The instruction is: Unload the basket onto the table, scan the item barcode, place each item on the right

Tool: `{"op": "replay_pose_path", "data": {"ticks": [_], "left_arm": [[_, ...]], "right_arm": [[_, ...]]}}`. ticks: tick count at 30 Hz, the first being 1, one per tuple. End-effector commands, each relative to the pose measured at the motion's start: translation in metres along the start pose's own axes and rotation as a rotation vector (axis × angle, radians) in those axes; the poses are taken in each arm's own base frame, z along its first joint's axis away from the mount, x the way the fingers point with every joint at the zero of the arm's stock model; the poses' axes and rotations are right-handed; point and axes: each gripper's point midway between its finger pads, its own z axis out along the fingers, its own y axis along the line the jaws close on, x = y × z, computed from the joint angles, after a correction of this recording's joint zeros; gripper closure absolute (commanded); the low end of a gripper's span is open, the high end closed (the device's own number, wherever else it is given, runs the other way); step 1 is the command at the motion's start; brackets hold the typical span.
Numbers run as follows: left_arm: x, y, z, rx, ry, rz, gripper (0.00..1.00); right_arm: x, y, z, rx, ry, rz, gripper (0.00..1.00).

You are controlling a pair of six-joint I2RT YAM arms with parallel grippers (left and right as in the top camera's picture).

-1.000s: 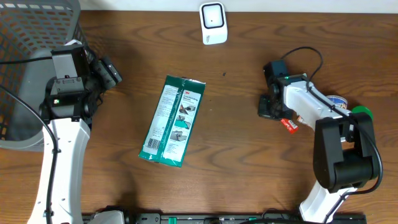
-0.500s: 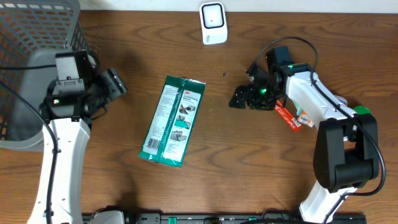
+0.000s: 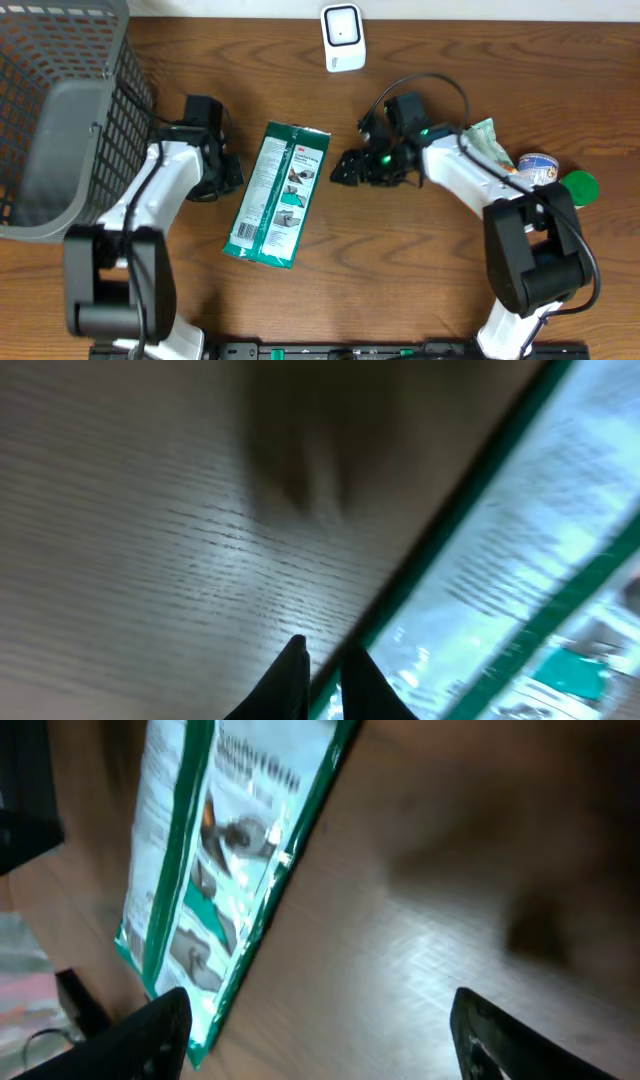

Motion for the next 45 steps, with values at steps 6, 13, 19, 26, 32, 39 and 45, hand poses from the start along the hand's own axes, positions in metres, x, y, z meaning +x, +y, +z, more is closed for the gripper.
{"op": "replay_pose_path", "data": {"ticks": [6, 13, 19, 26, 32, 39, 45], "left_arm": [[0.044, 0.000, 0.056, 0.014, 0.262, 0.041, 0.85], [0.081, -0.017, 0.081, 0.054, 0.411, 0.069, 0.85], [0.092, -0.033, 0.082, 0.045, 0.421, 0.139, 0.85], [0.093, -0.038, 0.083, 0.042, 0.415, 0.162, 0.85], [0.093, -0.038, 0.083, 0.042, 0.416, 0.162, 0.84], [0.093, -0.038, 0.083, 0.043, 0.415, 0.161, 0.84], [0.075, -0.044, 0.068, 0.072, 0.343, 0.159, 0.84]], "right_arm": [[0.049, 0.015, 0.052, -0.061, 0.016, 0.169, 0.22], [0.065, 0.048, 0.075, -0.172, -0.041, 0.091, 0.23], [0.052, 0.074, 0.073, -0.259, -0.111, -0.057, 0.29], [0.053, 0.111, 0.059, -0.439, -0.109, -0.220, 0.40], [0.069, 0.103, 0.065, -0.418, -0.060, -0.232, 0.41], [0.063, 0.087, 0.075, -0.303, -0.122, -0.212, 0.76], [0.064, 0.096, 0.059, -0.401, -0.080, -0.217, 0.99]]}}
